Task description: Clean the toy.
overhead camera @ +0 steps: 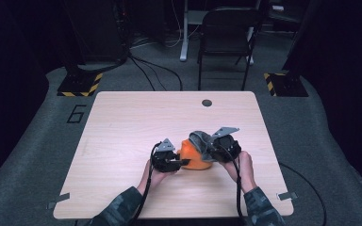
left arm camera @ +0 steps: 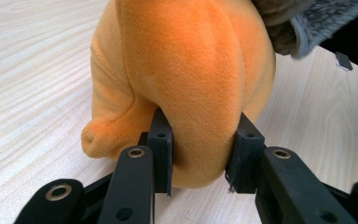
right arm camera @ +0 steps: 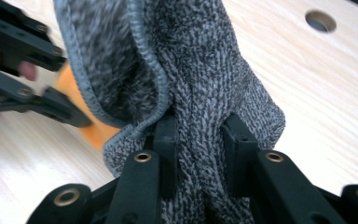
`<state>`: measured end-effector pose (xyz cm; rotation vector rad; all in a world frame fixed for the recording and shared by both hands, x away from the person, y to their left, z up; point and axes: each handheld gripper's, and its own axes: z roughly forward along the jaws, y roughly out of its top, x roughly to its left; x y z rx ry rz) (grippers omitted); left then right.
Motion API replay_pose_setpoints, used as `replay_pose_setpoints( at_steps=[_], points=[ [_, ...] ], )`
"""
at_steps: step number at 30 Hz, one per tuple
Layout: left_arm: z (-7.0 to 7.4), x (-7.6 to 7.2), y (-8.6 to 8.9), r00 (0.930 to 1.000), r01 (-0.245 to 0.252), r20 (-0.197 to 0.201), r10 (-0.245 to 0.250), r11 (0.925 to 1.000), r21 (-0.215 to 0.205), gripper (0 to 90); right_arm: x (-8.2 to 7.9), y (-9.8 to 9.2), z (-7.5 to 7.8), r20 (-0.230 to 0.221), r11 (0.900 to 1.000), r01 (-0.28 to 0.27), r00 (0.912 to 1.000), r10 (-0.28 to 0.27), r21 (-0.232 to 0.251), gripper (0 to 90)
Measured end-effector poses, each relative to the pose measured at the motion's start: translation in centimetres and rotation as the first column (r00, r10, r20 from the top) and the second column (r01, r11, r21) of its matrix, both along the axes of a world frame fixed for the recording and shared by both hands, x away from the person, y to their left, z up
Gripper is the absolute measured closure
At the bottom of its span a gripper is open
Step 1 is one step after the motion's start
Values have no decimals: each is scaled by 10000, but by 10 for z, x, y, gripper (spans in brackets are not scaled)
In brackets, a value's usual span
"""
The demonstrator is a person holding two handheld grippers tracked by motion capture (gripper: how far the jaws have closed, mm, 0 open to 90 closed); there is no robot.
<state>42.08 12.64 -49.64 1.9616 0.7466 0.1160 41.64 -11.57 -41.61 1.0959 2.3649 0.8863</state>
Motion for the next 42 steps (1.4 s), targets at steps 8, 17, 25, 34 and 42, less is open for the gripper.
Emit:
replay_pose_setpoints(
  at_steps=[8,17,25,34,42],
  points=[
    [0,0,0,10000,9,-49,-9,10000,-26,672,16,-23,-18,-574,9966,800,9951,-809,-187,709],
    [0,-1,-1,10000,-11,-19,11,10000,-4,672,30,-38,-45,-1231,9897,1356,9824,-1404,-466,708],
    [0,0,0,10000,10,-49,-10,10000,-52,672,37,-37,-69,-1971,9832,1461,9663,-1655,-1096,705],
    [-1,0,1,9999,-79,-81,78,9999,-142,672,34,-47,-49,-1466,9830,1605,9741,-1723,-888,710],
    [0,0,1,9999,-70,-82,69,9999,-129,672,3,-33,18,-15,9922,927,9957,-929,830,711]
  ],
)
